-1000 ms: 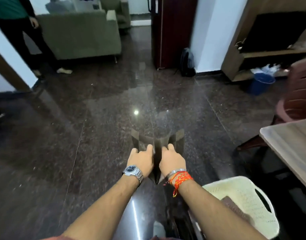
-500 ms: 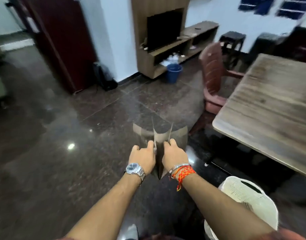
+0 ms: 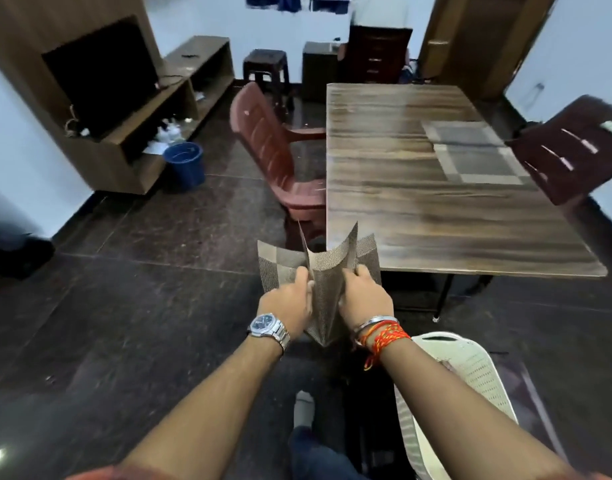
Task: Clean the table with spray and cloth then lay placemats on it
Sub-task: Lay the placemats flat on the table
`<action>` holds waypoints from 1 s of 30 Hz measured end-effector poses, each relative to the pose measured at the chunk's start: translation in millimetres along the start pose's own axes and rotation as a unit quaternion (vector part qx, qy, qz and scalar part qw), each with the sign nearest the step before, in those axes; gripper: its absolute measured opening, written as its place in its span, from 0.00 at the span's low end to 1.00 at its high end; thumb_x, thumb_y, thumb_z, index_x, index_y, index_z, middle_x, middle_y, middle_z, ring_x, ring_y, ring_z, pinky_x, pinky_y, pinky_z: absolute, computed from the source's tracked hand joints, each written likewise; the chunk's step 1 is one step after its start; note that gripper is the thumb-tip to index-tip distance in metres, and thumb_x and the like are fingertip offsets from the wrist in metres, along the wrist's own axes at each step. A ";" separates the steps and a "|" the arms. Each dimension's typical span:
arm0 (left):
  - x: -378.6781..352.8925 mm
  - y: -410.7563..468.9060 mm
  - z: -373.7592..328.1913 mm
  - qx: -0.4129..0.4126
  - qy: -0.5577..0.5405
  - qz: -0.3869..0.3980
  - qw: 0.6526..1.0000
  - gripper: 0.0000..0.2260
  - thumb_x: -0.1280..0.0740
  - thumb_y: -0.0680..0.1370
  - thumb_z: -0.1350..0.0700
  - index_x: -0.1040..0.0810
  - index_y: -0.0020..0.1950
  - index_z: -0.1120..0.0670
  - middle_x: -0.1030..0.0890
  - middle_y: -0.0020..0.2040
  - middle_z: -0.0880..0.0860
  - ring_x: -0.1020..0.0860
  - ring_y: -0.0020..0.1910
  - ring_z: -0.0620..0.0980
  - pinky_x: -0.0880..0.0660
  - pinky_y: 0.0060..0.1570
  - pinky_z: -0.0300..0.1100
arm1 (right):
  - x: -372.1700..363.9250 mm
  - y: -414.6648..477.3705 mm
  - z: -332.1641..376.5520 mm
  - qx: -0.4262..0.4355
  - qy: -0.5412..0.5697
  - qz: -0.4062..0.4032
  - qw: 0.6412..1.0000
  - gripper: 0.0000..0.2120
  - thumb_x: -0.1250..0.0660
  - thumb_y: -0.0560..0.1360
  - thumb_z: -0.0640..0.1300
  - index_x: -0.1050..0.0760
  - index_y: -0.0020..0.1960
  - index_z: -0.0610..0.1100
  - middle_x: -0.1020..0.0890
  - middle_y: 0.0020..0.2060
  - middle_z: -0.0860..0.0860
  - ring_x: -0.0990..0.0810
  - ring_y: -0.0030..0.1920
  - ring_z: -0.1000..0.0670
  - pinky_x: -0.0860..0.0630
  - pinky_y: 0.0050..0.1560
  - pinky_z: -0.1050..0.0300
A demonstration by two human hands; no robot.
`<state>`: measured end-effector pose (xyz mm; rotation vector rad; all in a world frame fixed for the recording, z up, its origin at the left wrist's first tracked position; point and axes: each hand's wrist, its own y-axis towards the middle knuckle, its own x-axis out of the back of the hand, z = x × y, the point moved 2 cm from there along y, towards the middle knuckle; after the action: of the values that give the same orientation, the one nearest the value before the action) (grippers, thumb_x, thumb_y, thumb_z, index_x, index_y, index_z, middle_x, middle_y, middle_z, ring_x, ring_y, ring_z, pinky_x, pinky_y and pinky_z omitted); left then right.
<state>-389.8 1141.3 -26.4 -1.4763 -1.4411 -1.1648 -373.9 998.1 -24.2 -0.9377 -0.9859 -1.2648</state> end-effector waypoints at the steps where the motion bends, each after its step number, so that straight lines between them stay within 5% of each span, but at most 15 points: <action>1: -4.2 18.3 0.6 -0.009 -0.001 0.004 1.000 0.13 0.52 0.84 0.48 0.34 0.59 0.54 0.17 0.42 0.57 0.18 0.39 0.61 0.31 0.32 0.45 | -2.1 15.5 -6.6 -0.011 0.005 -0.007 1.000 0.13 0.38 0.74 0.43 0.30 0.59 0.44 0.30 0.56 0.46 0.20 0.47 0.37 0.25 0.42 0.47; 10: 3.4 181.3 18.3 -0.084 -0.099 -0.001 0.992 0.10 0.48 0.83 0.47 0.33 0.57 0.51 0.18 0.38 0.58 0.20 0.37 0.62 0.27 0.33 0.49 | 40.3 162.1 -57.2 -0.083 0.095 -0.053 0.991 0.10 0.34 0.73 0.41 0.18 0.52 0.46 0.16 0.48 0.45 0.19 0.51 0.41 0.23 0.51 0.51; 14: 5.3 247.9 42.9 -0.031 -0.211 -0.025 0.977 0.07 0.42 0.82 0.50 0.32 0.53 0.53 0.19 0.37 0.59 0.20 0.37 0.63 0.25 0.35 0.51 | 70.6 216.0 -78.8 -0.110 0.165 -0.071 0.977 0.10 0.28 0.71 0.43 0.17 0.53 0.46 0.15 0.48 0.47 0.18 0.52 0.48 0.25 0.54 0.59; 19: 4.1 324.4 66.8 0.045 -0.304 -0.040 0.951 0.07 0.39 0.82 0.53 0.28 0.51 0.56 0.21 0.38 0.51 0.22 0.40 0.56 0.32 0.40 0.42 | 87.0 264.3 -102.4 -0.103 0.335 -0.005 0.936 0.30 0.21 0.65 0.44 0.24 0.65 0.47 0.19 0.55 0.52 0.21 0.54 0.58 0.28 0.61 0.64; 25: -4.4 438.0 99.0 0.133 -0.353 -0.017 0.926 0.11 0.39 0.81 0.50 0.28 0.53 0.57 0.19 0.45 0.57 0.22 0.46 0.58 0.32 0.43 0.45 | 83.0 340.3 -113.1 -0.145 0.342 0.001 0.928 0.45 0.19 0.61 0.42 0.36 0.74 0.48 0.25 0.62 0.53 0.26 0.61 0.57 0.35 0.63 0.67; 27: -12.0 474.6 108.5 0.135 -0.360 0.060 0.921 0.15 0.36 0.78 0.45 0.29 0.57 0.55 0.19 0.52 0.58 0.22 0.48 0.57 0.29 0.48 0.46 | 77.5 367.8 -110.4 -0.175 0.337 -0.009 0.925 0.47 0.17 0.59 0.43 0.36 0.73 0.50 0.23 0.62 0.52 0.24 0.60 0.55 0.32 0.64 0.63; 30: -18.8 510.4 115.6 0.081 -0.375 0.173 0.907 0.45 0.27 0.64 0.34 0.43 0.72 0.51 0.33 0.69 0.50 0.30 0.64 0.48 0.33 0.67 0.47 | 71.3 401.6 -105.8 -0.203 0.290 -0.064 0.933 0.48 0.17 0.58 0.42 0.35 0.73 0.50 0.27 0.64 0.56 0.28 0.63 0.56 0.36 0.67 0.62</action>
<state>129.9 1203.7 -39.1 -2.0671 -1.5985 -0.2332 36.7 907.2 2.3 -0.7363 -0.3248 -1.7653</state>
